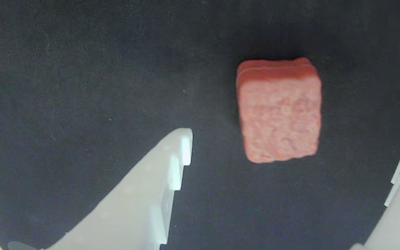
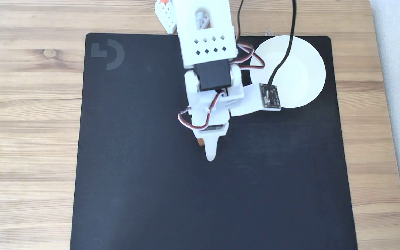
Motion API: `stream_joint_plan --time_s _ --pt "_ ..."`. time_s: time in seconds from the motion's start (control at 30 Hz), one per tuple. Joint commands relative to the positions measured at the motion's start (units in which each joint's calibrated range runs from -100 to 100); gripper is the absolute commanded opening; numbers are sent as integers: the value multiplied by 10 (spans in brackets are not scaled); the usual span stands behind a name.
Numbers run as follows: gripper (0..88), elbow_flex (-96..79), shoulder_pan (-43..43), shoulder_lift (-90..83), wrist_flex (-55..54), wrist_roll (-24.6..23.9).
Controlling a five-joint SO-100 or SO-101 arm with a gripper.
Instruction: Pick up the toy and place it on the plate
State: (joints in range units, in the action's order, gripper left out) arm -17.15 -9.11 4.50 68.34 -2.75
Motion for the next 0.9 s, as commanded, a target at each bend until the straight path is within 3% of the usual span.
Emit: stream_joint_plan --time_s 0.0,0.17,0.27,0.87 --pt "415 17 2 0 -1 -2" --pt "413 17 2 0 -1 8" --pt "413 17 1 -1 -2 41" --pt "413 9 6 3 -2 39"
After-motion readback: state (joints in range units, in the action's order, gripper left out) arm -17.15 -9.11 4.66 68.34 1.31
